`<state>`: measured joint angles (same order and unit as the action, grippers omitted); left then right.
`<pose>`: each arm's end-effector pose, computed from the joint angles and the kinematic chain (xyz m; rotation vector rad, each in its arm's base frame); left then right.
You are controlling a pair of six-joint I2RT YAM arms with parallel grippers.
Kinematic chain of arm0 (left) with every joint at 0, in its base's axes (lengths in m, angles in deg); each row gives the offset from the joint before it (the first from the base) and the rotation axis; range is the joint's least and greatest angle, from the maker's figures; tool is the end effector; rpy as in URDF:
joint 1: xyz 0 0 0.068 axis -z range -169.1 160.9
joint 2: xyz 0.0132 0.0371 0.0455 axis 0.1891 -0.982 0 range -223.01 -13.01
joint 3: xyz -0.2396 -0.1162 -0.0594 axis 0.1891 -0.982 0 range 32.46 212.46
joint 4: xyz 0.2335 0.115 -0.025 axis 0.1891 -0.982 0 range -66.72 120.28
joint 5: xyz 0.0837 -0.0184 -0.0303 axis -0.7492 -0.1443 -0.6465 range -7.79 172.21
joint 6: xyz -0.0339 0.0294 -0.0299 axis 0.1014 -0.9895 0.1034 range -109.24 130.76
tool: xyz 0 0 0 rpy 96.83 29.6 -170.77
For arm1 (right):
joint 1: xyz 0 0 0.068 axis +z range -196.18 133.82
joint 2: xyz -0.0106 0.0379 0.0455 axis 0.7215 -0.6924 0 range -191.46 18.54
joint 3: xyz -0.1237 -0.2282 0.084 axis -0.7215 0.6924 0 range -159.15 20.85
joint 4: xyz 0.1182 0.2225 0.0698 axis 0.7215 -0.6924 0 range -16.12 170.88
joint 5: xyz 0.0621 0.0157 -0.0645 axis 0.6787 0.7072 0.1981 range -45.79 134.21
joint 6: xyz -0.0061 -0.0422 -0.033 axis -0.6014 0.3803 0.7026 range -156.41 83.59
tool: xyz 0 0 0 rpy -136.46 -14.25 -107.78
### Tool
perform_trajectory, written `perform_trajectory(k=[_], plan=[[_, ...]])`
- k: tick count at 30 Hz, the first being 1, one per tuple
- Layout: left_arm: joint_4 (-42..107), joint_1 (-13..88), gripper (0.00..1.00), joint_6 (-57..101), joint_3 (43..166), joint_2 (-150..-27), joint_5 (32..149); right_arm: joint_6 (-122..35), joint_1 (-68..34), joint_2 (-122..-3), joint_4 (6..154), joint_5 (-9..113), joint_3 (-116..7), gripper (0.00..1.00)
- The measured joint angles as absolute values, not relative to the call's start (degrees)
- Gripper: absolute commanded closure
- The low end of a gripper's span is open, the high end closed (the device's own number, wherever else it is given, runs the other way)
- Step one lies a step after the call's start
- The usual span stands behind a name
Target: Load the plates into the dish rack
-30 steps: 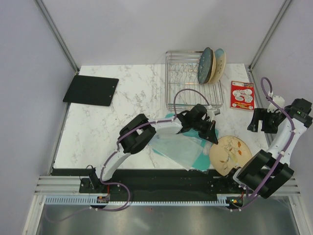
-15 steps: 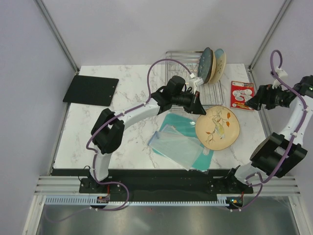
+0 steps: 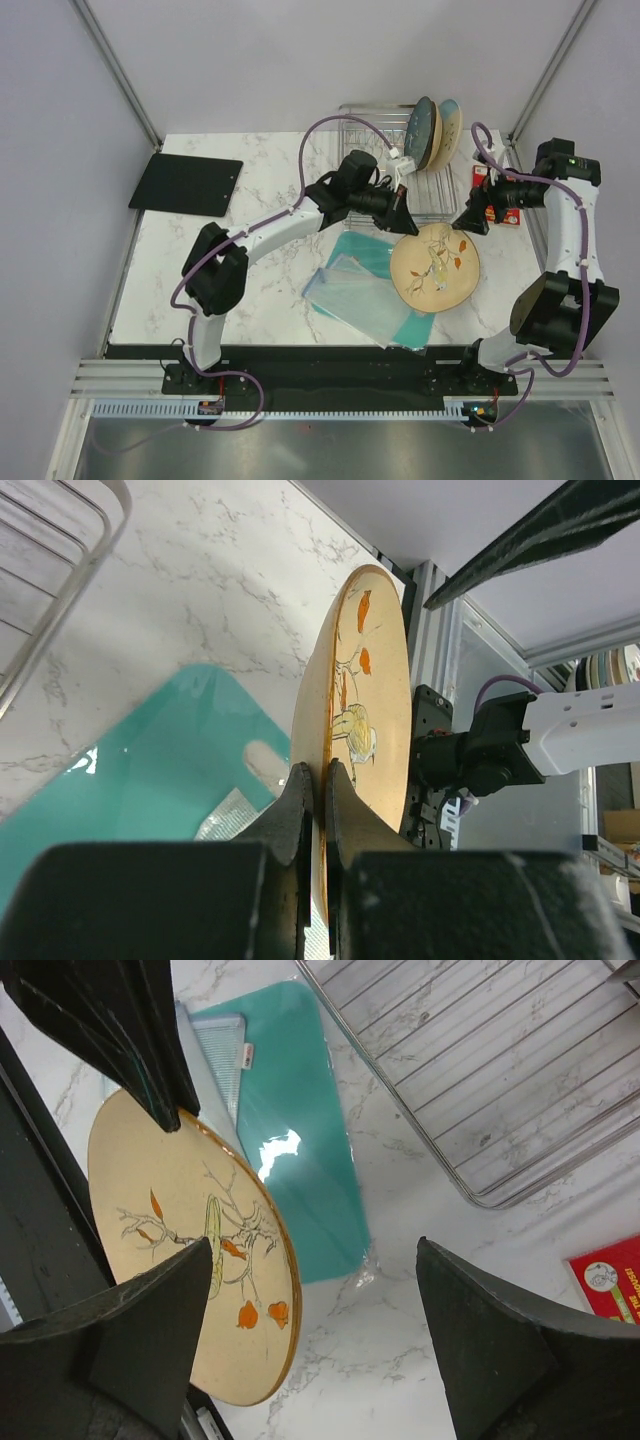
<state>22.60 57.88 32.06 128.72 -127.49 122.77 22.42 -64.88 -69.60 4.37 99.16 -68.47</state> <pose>0.3049 -0.3608 0.2900 0.9707 2.0020 -1.4248 0.2736 -0.0619 0.3510 -0.9142 2.0640 0.7318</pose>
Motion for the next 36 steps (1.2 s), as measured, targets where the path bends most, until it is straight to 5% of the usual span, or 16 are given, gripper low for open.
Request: perform_trajectory(k=[14,17,20,21,23,28,29,30,31,34,36], plan=[[21.9,55.3,0.97,29.6,133.0,-127.5,122.7,29.0,-63.5,-75.0,3.7,93.4,-65.3,0.13],[21.7,55.0,0.97,29.3,133.4,-127.5,122.7,29.0,-62.4,-77.9,3.7,94.2,-65.0,0.25],[21.2,54.8,0.97,28.7,133.4,-127.5,122.0,28.8,-61.3,-80.2,3.4,95.5,-64.8,0.53],[20.9,54.7,0.98,28.6,133.4,-127.5,121.5,28.5,-61.0,-80.9,3.2,96.1,-64.8,0.72],[20.5,54.5,0.98,27.8,133.4,-127.5,120.9,27.7,-60.3,-82.0,2.7,97.8,-64.9,0.91],[20.0,52.7,0.94,24.5,133.9,-127.6,118.6,26.2,-59.2,-83.2,2.3,98.8,-66.5,1.00],[19.6,52.5,0.85,23.5,134.3,-127.6,118.1,25.6,-58.9,-83.3,2.6,98.7,-67.3,1.00],[19.5,52.2,0.69,22.5,134.8,-127.6,117.6,25.1,-58.7,-83.4,2.9,98.7,-68.1,1.00],[19.8,52.0,0.43,21.4,135.1,-127.4,117.0,24.2,-58.6,-83.4,3.4,98.8,-69.7,1.00],[18.0,50.3,0.00,18.4,135.2,-125.1,112.4,21.5,-58.2,-83.4,3.6,99.0,-73.8,1.00],[16.0,47.0,0.00,16.7,135.1,-122.4,107.4,17.2,-58.2,-83.4,3.6,99.4,-79.0,1.00]])
